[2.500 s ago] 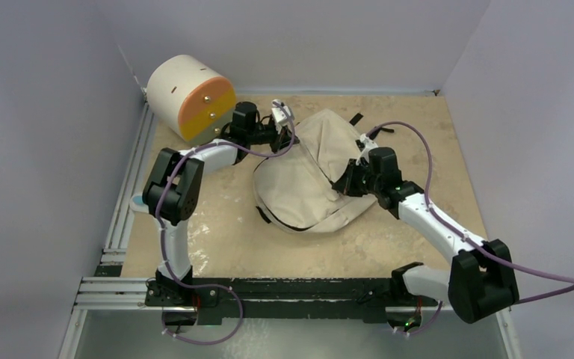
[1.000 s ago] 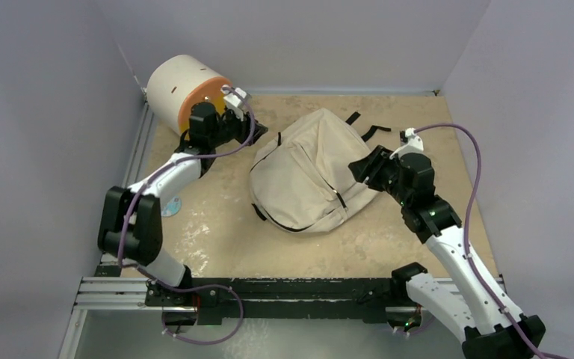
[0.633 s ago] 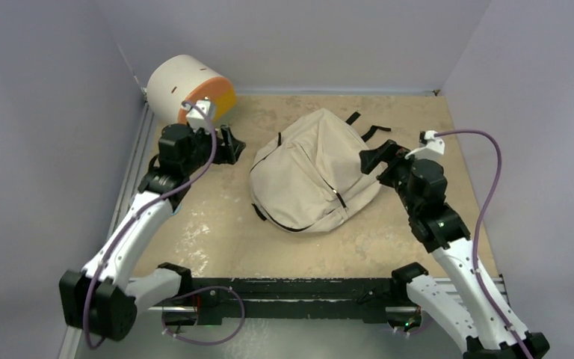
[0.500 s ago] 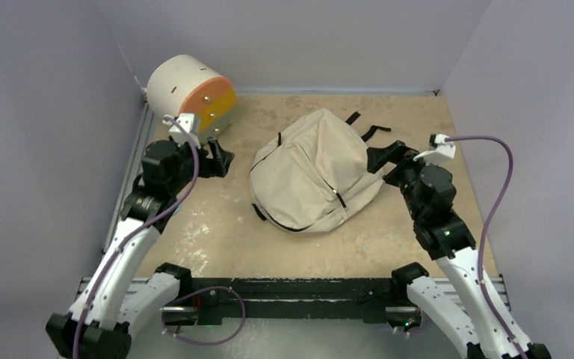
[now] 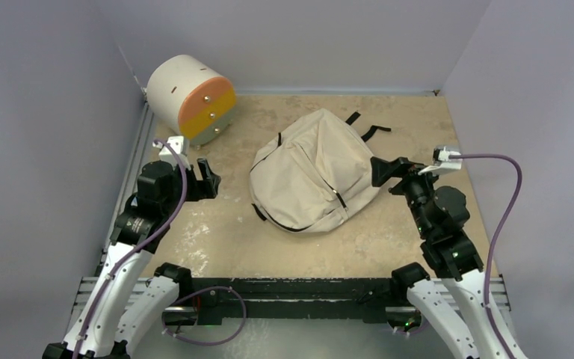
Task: Pack the student bag
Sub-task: Reset both arms
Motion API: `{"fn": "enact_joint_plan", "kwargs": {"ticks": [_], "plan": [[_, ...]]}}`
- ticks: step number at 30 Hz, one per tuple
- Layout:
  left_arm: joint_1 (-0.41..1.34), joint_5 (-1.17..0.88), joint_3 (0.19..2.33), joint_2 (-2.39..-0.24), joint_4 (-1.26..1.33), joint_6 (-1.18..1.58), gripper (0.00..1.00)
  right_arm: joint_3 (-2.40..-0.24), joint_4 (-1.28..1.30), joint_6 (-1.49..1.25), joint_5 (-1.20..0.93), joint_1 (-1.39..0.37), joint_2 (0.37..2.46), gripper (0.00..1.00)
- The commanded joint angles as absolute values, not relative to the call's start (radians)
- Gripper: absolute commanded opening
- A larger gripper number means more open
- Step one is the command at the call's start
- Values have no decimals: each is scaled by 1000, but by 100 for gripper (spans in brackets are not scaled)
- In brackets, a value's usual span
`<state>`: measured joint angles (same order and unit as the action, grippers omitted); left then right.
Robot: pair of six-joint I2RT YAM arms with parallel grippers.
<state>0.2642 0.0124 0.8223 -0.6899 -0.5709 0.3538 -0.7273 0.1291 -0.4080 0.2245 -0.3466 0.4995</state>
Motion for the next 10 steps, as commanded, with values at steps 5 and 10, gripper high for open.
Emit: {"fn": "enact_joint_plan", "kwargs": {"ticks": [5,10], "plan": [[264,9,816,-634,-559,357,76,-696,79,-321,176,-347,408,99],[264,32,827,-637,-573,372,77,-695,78,-319,169,-347,416,99]]}}
